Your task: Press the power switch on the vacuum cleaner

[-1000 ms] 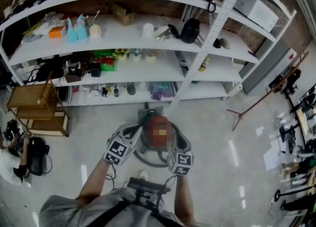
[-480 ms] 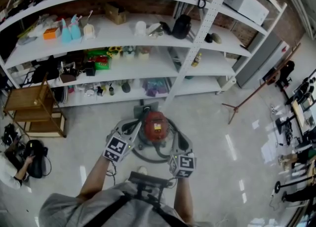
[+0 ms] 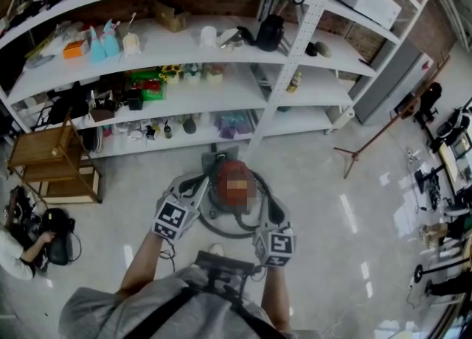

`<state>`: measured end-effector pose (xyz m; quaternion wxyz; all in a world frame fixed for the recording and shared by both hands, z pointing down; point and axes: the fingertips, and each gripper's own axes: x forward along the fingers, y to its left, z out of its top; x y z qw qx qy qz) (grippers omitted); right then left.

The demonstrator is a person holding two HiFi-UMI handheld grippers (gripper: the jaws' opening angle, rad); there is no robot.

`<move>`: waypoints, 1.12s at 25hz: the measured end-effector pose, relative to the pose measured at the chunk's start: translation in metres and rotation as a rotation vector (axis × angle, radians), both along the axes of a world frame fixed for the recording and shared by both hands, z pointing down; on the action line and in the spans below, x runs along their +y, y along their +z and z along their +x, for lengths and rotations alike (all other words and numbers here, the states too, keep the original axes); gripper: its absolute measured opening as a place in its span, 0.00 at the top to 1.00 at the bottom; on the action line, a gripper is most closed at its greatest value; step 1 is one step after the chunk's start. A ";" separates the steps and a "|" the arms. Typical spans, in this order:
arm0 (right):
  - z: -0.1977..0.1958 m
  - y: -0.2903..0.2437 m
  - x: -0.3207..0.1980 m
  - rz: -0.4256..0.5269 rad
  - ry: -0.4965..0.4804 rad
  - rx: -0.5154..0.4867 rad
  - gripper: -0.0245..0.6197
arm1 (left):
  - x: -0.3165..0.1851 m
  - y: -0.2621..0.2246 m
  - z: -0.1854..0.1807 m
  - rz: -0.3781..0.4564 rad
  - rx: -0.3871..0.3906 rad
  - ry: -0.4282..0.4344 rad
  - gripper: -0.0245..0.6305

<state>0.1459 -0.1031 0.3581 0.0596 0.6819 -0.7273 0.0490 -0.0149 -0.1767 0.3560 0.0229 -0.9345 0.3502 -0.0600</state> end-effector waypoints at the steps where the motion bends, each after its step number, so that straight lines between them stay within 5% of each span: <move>1: 0.000 0.001 0.001 0.001 0.000 -0.001 0.95 | 0.000 0.001 0.001 0.000 -0.001 0.001 0.95; 28: -0.001 0.009 -0.007 -0.018 -0.026 -0.001 0.95 | -0.005 0.003 0.002 -0.010 -0.007 0.002 0.95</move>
